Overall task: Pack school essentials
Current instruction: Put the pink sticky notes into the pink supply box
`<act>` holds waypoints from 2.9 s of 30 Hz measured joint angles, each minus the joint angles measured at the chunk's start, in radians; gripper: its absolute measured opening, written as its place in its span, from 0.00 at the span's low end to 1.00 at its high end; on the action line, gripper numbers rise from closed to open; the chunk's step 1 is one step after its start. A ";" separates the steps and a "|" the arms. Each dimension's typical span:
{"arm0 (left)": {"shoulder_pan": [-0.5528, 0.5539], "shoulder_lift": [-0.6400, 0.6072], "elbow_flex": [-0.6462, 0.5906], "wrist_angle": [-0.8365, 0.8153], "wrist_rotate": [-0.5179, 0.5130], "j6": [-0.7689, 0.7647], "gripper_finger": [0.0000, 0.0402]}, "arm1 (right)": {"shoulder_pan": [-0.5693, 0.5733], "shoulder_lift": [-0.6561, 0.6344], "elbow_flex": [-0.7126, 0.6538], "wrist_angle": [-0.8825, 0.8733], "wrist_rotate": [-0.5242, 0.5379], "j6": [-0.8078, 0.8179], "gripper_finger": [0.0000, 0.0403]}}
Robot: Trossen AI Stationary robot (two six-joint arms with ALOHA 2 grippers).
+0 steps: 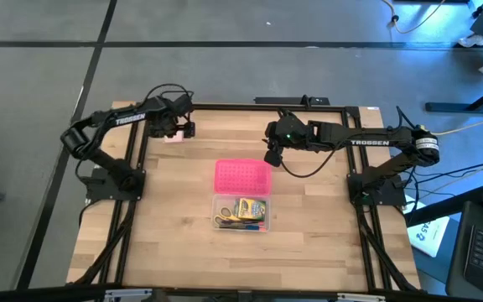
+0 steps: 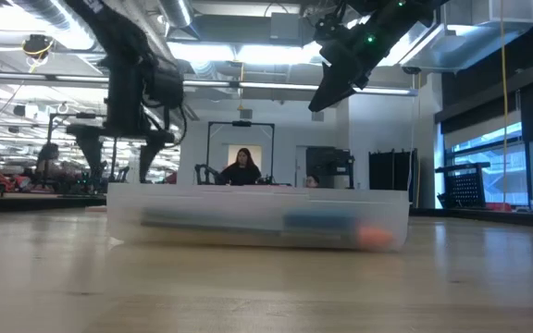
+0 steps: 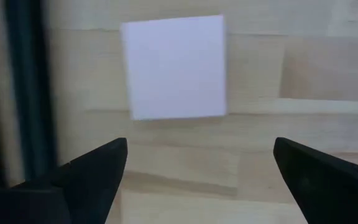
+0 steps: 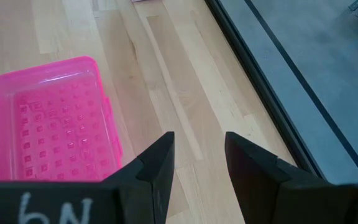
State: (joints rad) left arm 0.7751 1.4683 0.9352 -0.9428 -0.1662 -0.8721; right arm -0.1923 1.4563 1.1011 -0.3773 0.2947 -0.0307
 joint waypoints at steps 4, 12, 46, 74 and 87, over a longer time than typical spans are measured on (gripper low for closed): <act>0.055 0.041 0.000 0.062 0.100 0.094 0.99 | 0.000 0.000 0.000 0.000 0.000 0.000 0.36; 0.086 0.053 0.000 0.072 0.097 0.095 0.99 | 0.000 0.000 0.000 0.000 0.000 -0.001 0.36; 0.159 0.053 -0.167 0.310 0.022 0.094 0.99 | 0.000 0.000 0.000 0.000 0.000 0.000 0.36; 0.144 0.066 -0.167 0.331 -0.008 0.090 0.99 | 0.000 0.000 0.000 0.000 0.000 -0.001 0.36; 0.145 0.147 -0.163 0.350 0.010 0.070 0.98 | 0.000 0.000 0.000 0.000 0.000 0.000 0.36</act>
State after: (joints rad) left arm 0.9199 1.6150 0.7723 -0.5930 -0.1567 -0.8024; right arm -0.1921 1.4567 1.1011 -0.3775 0.2947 -0.0303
